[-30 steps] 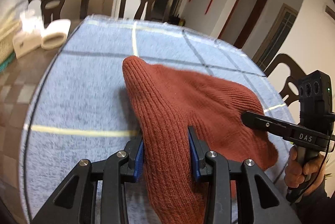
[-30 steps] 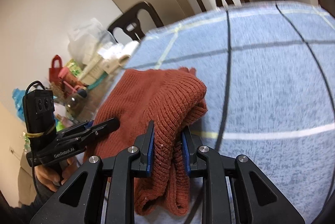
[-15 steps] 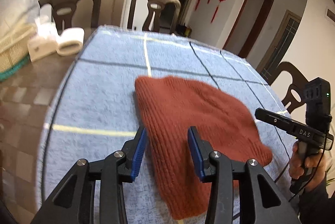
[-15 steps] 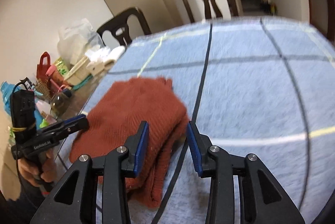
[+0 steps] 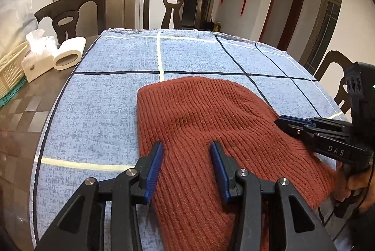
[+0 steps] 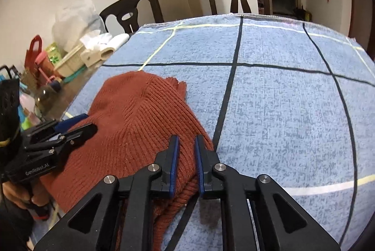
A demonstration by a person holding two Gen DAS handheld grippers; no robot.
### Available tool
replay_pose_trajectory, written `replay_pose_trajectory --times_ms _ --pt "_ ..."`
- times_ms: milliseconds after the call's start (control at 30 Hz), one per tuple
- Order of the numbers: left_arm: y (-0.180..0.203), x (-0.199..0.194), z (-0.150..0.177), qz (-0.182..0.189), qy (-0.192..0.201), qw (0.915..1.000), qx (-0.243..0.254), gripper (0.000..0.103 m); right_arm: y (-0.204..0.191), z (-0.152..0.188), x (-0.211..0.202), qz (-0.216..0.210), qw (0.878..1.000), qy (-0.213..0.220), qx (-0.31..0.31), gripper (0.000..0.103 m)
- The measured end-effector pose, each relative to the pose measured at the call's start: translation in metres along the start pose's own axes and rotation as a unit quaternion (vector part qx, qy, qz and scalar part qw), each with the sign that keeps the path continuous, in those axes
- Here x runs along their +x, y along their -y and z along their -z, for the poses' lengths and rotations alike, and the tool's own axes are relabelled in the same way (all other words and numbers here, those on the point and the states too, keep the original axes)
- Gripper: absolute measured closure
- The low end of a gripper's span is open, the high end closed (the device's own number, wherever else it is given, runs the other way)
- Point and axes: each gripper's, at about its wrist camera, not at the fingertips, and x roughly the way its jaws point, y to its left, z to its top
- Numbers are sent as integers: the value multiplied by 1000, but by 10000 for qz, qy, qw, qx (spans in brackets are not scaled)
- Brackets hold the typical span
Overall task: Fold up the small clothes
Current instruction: 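Regrasp the sweater edge with the right gripper and drag it straight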
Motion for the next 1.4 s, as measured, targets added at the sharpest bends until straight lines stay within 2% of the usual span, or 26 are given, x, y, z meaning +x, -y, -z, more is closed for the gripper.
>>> replay_pose_trajectory --times_ms 133,267,367,467,700,900,1033,1167,1233,1300,1400 --pt "1 -24 2 -57 100 9999 -24 59 -10 3 -22 85 9998 116 -110 90" --pt "6 -60 21 28 326 9995 35 59 -32 21 -62 -176 9978 375 -518 89" --pt "10 -70 39 121 283 9995 26 59 -46 38 -67 -308 9962 240 -775 89" --pt "14 -64 54 -81 136 9998 93 59 -50 56 -54 -39 9945 -33 -1042 89" --pt "8 -50 57 -112 8 9999 -84 55 -43 58 -44 45 9937 -10 -1122 88" --pt "-1 -63 57 130 -89 9992 -373 55 -42 62 -56 -24 9955 -16 -951 87" --pt "-3 -79 45 4 223 9993 -307 56 -41 54 -77 -91 9961 244 -842 87" --pt "1 -61 24 23 256 9992 -291 60 -42 36 -65 -141 9962 399 -767 87" --pt "4 -44 20 60 126 9995 -271 61 -40 32 -52 -145 9969 319 -708 87" --pt "2 -32 23 4 48 9996 -265 60 -37 36 -33 78 9970 -13 -765 87" --pt "0 -38 23 43 41 9994 -327 61 -31 34 -39 -33 9981 6 -613 87"
